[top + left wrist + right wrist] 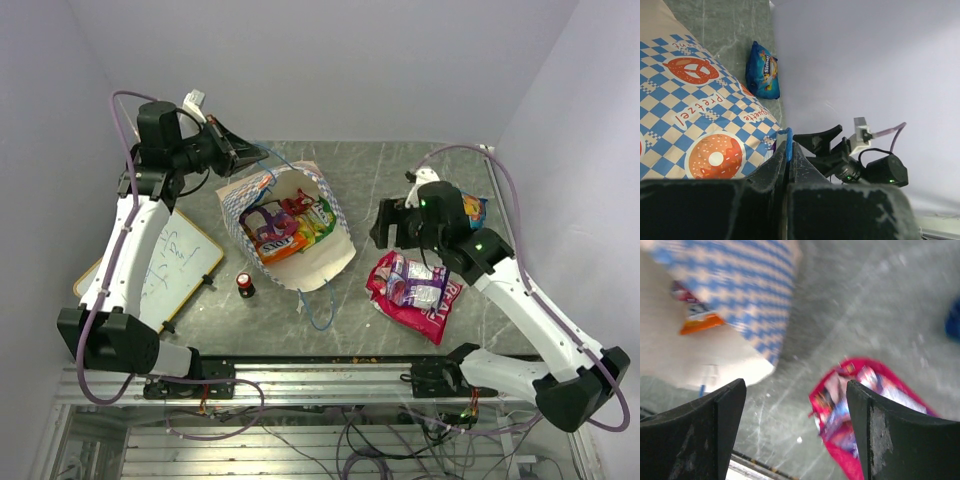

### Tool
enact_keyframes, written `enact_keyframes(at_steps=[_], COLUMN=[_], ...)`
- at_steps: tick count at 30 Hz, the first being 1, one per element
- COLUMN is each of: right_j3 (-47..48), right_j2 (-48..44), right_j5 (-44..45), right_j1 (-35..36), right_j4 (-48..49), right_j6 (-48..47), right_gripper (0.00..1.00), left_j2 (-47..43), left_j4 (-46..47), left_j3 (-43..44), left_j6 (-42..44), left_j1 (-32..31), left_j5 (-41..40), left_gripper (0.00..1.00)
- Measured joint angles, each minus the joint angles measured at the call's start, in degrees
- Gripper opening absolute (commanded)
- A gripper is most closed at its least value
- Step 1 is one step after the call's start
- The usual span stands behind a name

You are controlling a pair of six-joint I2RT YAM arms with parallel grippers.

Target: Take the snacks out of the paper bag

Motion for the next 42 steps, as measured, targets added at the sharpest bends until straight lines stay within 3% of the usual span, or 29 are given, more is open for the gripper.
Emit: enact_keyframes(at_steps=[4,12,22,29,42], right_j3=[0.0,-1.77,-6.88,-8.96,-8.87], right_j2=[1.64,9.92,18.45,25.29,36.39], right_j5=[-12.0,-26.82,-31.71,-31.21,-29.51], right_j1=[2.01,20.63,22.29,22.27,18.91], right_j4=[12.81,28.28,39.58,44.7,58.95], right_j6=[-12.39,-47.5,-79.89,-88.24,-89.37], right_gripper=[0.77,0.75,0.76,0.76,0.66], left_j2=[-0.57,-2.29,-2.86,-2.86,-2.64], left_j4=[-0.15,-0.68,-3.98,-6.91,-15.08], left_j3=[-0.07,-1.33,-1.29,0.94,3.8], left_j6=[-0.02,-1.09,-0.98,-0.13,5.29], left_j1=[0.0,0.0,0.0,0.0,0.0], left_j5=[-0.13,-0.15,-0.57,-0.76,-0.66], left_gripper=[0.07,0.07,0.07,0.07,0.07])
